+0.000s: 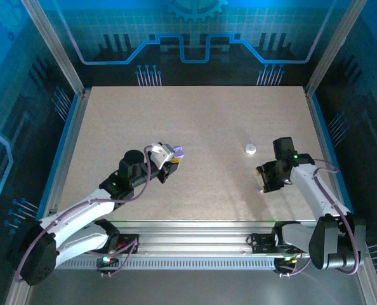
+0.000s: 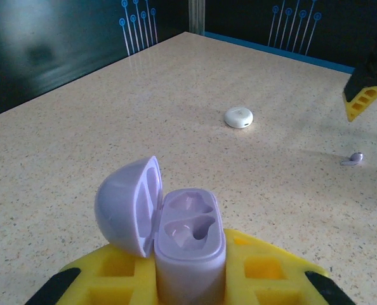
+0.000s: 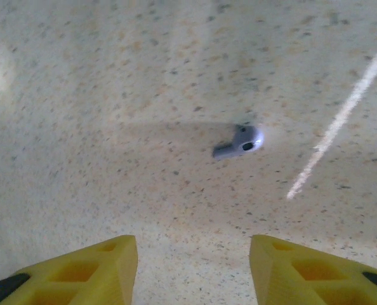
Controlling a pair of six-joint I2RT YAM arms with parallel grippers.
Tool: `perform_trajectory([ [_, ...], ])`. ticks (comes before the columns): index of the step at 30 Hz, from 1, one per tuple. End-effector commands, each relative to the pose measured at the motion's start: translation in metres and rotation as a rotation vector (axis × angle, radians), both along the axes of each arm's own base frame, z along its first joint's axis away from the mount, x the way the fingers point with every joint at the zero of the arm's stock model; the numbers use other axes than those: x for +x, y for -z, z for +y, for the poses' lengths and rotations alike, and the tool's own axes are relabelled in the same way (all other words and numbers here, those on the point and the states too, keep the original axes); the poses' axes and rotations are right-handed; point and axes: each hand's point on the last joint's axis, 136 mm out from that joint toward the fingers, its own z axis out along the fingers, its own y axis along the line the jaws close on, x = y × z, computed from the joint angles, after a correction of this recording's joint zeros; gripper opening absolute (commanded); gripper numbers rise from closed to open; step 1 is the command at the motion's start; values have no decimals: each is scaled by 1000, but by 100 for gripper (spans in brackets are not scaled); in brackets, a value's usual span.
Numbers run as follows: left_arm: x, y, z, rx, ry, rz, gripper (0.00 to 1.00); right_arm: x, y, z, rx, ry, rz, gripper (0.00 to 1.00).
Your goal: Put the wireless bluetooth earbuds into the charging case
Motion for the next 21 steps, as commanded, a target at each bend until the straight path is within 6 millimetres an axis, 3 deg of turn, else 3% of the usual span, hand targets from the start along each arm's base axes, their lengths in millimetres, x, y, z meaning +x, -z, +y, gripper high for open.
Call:
perform_trajectory([
  [1,6,-22,3,-37,-25,-38,18,-15,3,-15,-46,157,111,46],
  [21,9,-17,3,-36,-30,-18,18,-18,43,-14,-17,302,255,46],
])
